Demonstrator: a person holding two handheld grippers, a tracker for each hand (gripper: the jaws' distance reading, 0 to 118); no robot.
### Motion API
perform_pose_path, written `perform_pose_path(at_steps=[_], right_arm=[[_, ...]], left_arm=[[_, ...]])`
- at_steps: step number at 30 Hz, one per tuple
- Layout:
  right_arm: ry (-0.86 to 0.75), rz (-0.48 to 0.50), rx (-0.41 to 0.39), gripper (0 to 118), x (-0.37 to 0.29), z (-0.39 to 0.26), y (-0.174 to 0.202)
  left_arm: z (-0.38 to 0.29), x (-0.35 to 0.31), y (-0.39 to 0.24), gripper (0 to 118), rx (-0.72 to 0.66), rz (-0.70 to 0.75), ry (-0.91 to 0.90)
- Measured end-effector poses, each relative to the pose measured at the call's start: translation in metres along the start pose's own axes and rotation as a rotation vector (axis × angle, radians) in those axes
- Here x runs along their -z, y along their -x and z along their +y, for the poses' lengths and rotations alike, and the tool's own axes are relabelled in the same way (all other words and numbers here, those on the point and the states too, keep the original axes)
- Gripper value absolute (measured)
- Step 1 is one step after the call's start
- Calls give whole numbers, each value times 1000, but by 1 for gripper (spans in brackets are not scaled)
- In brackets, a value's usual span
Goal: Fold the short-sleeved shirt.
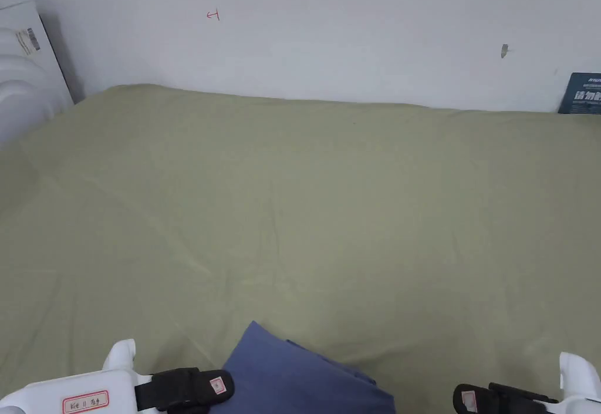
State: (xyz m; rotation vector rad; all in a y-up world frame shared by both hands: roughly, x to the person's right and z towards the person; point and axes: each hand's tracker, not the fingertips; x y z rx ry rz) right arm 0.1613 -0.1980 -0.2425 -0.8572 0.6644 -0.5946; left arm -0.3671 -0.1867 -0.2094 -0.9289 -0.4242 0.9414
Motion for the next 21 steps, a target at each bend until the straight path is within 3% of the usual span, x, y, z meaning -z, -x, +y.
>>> perform_pose_path(at_steps=[2, 6, 9, 21], right_arm=[[-9, -6, -4, 0, 1, 2, 1], [-15, 2, -4, 0, -1, 3, 9], [-7, 7, -35, 0, -2, 5, 17], [-1, -51, -82, 0, 7, 8, 57]], left_arm=[[-2, 1, -11, 11, 105, 96, 7], [29, -33, 13, 11, -34, 58, -143], [58, -69, 26, 11, -7, 207, -185], [180, -213, 83, 11, -20, 515, -378]])
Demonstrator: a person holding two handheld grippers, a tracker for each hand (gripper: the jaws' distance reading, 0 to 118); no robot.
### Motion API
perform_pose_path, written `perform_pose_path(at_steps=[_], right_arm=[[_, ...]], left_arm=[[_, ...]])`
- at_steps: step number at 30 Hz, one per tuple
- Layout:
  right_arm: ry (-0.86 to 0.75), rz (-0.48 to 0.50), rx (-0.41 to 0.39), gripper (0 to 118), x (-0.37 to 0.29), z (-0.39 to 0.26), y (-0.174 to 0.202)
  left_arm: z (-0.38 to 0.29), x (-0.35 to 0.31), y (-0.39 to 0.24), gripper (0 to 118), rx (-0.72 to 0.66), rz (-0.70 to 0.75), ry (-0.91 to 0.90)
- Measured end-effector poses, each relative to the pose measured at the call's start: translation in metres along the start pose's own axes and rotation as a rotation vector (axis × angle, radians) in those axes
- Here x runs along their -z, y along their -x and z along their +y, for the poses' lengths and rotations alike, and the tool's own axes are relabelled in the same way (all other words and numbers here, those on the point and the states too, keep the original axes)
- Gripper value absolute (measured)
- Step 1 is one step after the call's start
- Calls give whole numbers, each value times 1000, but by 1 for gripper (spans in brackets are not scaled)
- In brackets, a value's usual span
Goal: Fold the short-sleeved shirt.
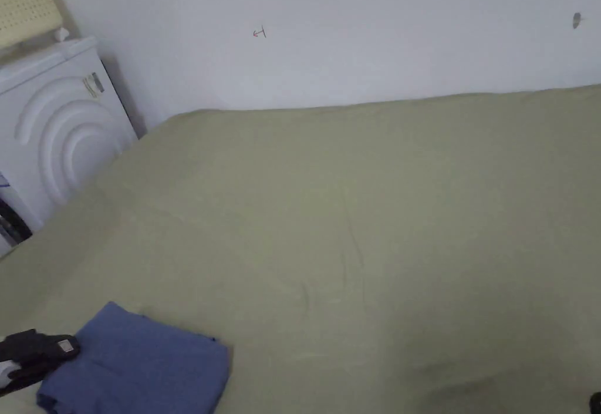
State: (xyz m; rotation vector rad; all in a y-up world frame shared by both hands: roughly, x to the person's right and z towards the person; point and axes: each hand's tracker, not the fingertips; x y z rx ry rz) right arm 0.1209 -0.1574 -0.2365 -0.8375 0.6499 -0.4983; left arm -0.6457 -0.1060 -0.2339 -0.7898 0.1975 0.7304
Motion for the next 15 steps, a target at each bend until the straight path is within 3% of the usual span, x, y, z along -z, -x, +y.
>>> perform_pose_path(at_steps=[4, 5, 6, 7, 8, 9, 12, 15], right_arm=[[-10, -25, 12, 0, -9, -8, 7], [-9, -26, 10, 0, -13, -10, 8], [-6, -32, 3, 0, -17, -12, 9], [-5, -39, -8, 0, -22, -14, 11], [-6, -40, -19, 0, -26, -15, 14], [-8, -42, -27, 0, -32, -16, 15], [-40, -30, -42, 0, -48, -19, 24], [-114, -19, -89, 0, -66, -21, 38]], left_arm=[[9, 16, 32, 11, -63, 194, 46], [6, 18, 36, 13, -47, 180, 62], [0, 17, 38, 23, -46, 172, 62], [-6, 13, 35, 44, -45, 184, 52], [-9, 3, 35, 80, -37, 164, 26], [-14, -8, 30, 95, -26, 115, -7], [-17, -48, 6, 95, 48, 75, -110], [-44, -80, -48, 93, 209, 105, -221]])
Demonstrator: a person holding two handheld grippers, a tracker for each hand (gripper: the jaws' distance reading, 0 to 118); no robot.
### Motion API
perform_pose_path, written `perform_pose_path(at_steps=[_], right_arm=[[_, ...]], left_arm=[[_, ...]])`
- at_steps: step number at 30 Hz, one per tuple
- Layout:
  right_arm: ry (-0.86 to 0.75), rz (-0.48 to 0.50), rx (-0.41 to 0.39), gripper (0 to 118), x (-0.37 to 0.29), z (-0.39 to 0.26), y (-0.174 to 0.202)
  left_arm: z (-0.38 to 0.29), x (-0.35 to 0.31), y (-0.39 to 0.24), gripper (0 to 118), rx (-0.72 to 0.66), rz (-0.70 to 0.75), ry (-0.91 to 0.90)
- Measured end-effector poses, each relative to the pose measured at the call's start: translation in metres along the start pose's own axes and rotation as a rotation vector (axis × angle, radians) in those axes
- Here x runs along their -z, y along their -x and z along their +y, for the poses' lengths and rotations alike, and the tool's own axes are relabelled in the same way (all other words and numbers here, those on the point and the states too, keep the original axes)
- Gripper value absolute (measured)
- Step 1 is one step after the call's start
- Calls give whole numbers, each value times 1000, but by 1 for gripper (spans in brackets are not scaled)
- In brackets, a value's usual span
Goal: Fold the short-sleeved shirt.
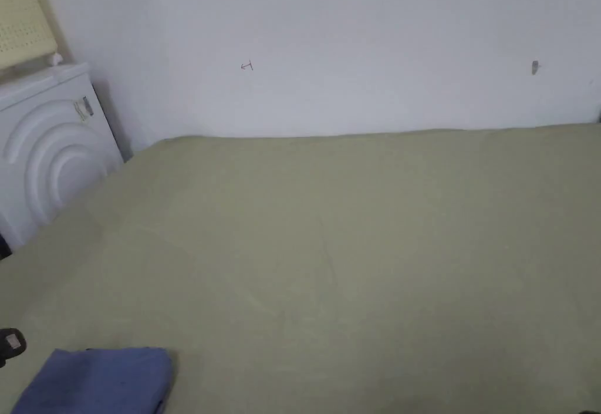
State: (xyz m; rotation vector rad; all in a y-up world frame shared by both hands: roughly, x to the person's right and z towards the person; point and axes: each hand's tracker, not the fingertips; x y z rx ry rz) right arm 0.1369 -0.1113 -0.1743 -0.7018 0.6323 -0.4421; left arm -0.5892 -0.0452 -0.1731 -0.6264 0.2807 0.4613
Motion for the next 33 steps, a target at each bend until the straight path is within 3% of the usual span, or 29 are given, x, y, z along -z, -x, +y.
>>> perform_pose_path(at_steps=[2, 3, 4, 5, 6, 8, 10, 14, 19, 21, 22, 23, 24, 25, 26, 27, 29, 33], right_arm=[[-74, -82, -85, 0, -12, 1, 12], [-147, -171, -172, 0, -18, 0, 22], [-202, -237, -256, 0, -24, -1, 31], [-223, -241, -278, 0, -29, 0, 37], [-254, -264, -286, 0, -33, 0, 34], [-295, -306, -307, 0, -43, 5, 42], [-330, -434, -349, 0, -51, 14, 51], [-373, -572, -366, 0, -62, 38, 58], [-591, -636, -403, 0, -75, 55, 69], [-573, -669, -437, 0, -76, 60, 72], [-560, -704, -457, 0, -74, 60, 74], [-558, -726, -473, 1, -73, 60, 74], [-563, -733, -479, 7, -72, 58, 72], [-558, -733, -477, 30, -71, 56, 71], [-552, -734, -477, 82, -71, 55, 70], [-520, -756, -470, 113, -67, 54, 68], [-538, -813, -485, 117, -67, 52, 70], [-537, -777, -453, 117, -62, 51, 72]], left_arm=[[-18, -20, -41, 89, 104, -57, -77], [-32, -30, -66, 83, 147, -92, -104], [-49, -37, -94, 68, 169, -88, -158], [-64, -41, -114, 27, 183, -92, -211], [-81, -45, -137, 2, 204, -139, -251], [-110, -51, -180, 1, 204, -202, -285], [-133, -54, -219, 1, 238, -304, -280], [-155, -58, -287, 1, 369, -412, -298], [-166, -58, -340, 2, 506, -351, -344], [-170, -63, -349, 8, 558, -338, -400], [-171, -64, -347, 24, 569, -343, -434], [-171, -65, -345, 63, 580, -336, -450], [-170, -64, -344, 94, 577, -311, -454], [-171, -66, -346, 112, 567, -289, -460], [-171, -67, -342, 115, 556, -284, -474], [-170, -68, -337, 115, 542, -287, -494], [-168, -70, -332, 115, 531, -296, -491], [-168, -76, -329, 115, 509, -266, -523]])
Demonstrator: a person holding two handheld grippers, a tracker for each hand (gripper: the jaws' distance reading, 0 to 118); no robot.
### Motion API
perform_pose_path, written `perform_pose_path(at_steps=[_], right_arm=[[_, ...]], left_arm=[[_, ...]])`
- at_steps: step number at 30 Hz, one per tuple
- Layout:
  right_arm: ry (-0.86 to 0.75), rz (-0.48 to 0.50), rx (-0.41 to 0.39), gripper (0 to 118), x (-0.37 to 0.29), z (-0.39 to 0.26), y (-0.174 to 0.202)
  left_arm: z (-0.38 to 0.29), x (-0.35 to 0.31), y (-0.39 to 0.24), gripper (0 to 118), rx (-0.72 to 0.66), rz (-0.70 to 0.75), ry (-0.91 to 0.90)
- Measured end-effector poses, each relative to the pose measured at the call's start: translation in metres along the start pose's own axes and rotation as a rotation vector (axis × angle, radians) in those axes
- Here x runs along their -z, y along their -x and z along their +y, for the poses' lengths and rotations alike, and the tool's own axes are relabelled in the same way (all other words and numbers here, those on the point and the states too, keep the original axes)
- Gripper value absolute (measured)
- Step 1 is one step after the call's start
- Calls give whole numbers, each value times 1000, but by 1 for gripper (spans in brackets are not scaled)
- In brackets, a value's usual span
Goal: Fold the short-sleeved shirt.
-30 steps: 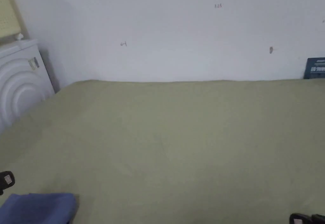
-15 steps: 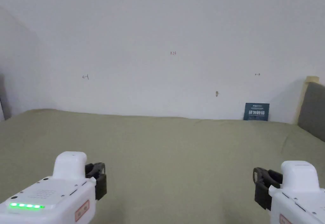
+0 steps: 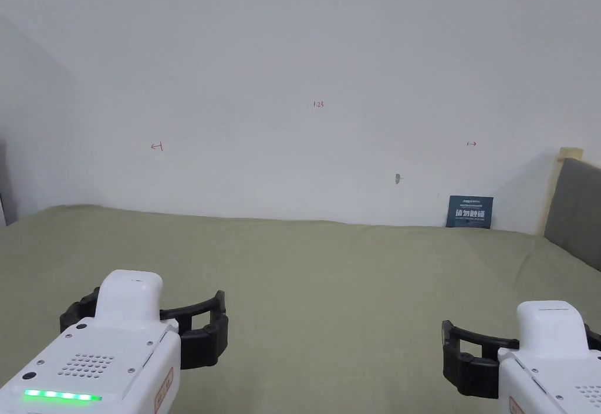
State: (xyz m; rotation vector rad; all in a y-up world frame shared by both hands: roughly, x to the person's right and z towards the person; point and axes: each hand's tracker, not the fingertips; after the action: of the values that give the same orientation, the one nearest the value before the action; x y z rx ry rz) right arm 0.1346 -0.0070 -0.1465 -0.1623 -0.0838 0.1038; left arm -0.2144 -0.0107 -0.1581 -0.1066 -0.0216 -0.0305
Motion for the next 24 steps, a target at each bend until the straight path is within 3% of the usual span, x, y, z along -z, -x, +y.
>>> perform_pose_path(at_steps=[10, 17, 24], right_arm=[[-50, 39, -39, 118, -3, -23, -2], [-84, 103, 49, 118, -2, -27, 0], [-102, 41, 92, 118, -4, -20, -7]], left_arm=[[-4, -7, -3, 115, -42, -1, -35], [-6, -4, -2, 115, -21, -43, -36], [-4, -4, 2, 115, -44, -16, -31]])
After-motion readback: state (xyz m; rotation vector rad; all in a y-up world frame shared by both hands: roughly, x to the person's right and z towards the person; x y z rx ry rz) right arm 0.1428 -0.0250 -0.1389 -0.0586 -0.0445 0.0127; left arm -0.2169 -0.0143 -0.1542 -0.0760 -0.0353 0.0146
